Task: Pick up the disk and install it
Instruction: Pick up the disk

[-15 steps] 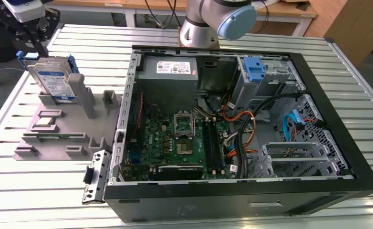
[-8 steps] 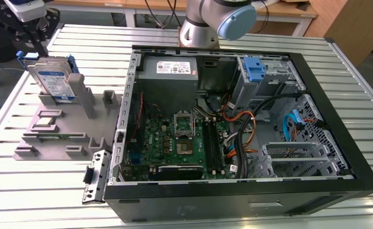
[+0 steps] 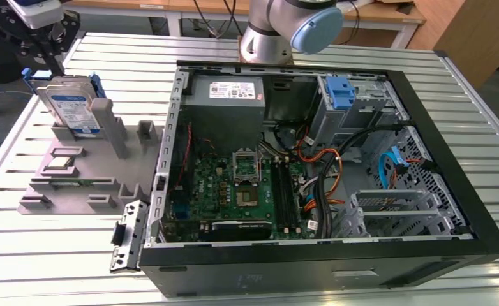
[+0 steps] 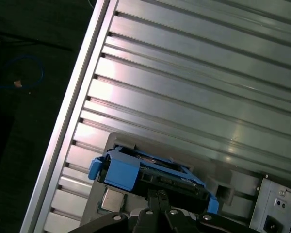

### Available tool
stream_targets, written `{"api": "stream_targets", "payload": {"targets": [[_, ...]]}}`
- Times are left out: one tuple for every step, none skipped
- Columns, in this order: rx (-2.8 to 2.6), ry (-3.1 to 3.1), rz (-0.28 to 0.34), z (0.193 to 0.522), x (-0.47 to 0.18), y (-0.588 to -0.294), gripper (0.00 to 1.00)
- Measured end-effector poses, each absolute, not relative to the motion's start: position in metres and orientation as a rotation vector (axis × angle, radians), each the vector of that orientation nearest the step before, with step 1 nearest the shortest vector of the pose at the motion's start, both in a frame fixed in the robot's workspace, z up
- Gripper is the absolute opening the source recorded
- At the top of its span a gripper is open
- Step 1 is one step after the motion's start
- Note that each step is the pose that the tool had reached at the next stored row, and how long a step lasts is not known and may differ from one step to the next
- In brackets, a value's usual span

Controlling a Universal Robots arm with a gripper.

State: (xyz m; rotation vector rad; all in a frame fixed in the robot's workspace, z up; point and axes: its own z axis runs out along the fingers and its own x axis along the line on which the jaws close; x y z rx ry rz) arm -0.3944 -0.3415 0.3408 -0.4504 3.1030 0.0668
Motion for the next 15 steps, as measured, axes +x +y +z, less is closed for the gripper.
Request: {"api": "stream_targets", "payload": {"targets": [[-0.453,3.103,0.067,0.3408,-0.3944,-0.3415,0.1],[-0.456,3.102,0.067,0.3408,-0.3944,-0.3415,0.1],[-0.459,3.102,0.067,0.3408,-0.3944,-0.3415,0.1],[-0.462,3.102,0.067,0.3408,-0.3944,-0.3415,0.1],[-0.464,3.101,0.067,0.3408,-0.3944,-0.3415,0.1],[-0.467,3.101,0.067,0.3408,-0.3944,-0.3415,0.1],[-0.47,3.1,0.067,0.3408,-0.3944,-0.3415,0.1],[-0.473,3.1,0.067,0.3408,-0.3944,-0.3415,0.1],[-0.477,3.099,0.067,0.3408,-0.3944,-0.3415,0.1],[-0.481,3.099,0.067,0.3408,-0.3944,-0.3415,0.1],[-0.486,3.098,0.067,0.3408,-0.3944,-0.3415,0.1],[-0.496,3.097,0.067,0.3408,-0.3944,-0.3415,0.1],[-0.51,3.095,0.067,0.3408,-0.3944,-0.3415,0.1],[-0.526,3.092,0.067,0.3408,-0.3944,-0.3415,0.1],[-0.543,3.089,0.067,0.3408,-0.3944,-0.3415,0.1]]}}
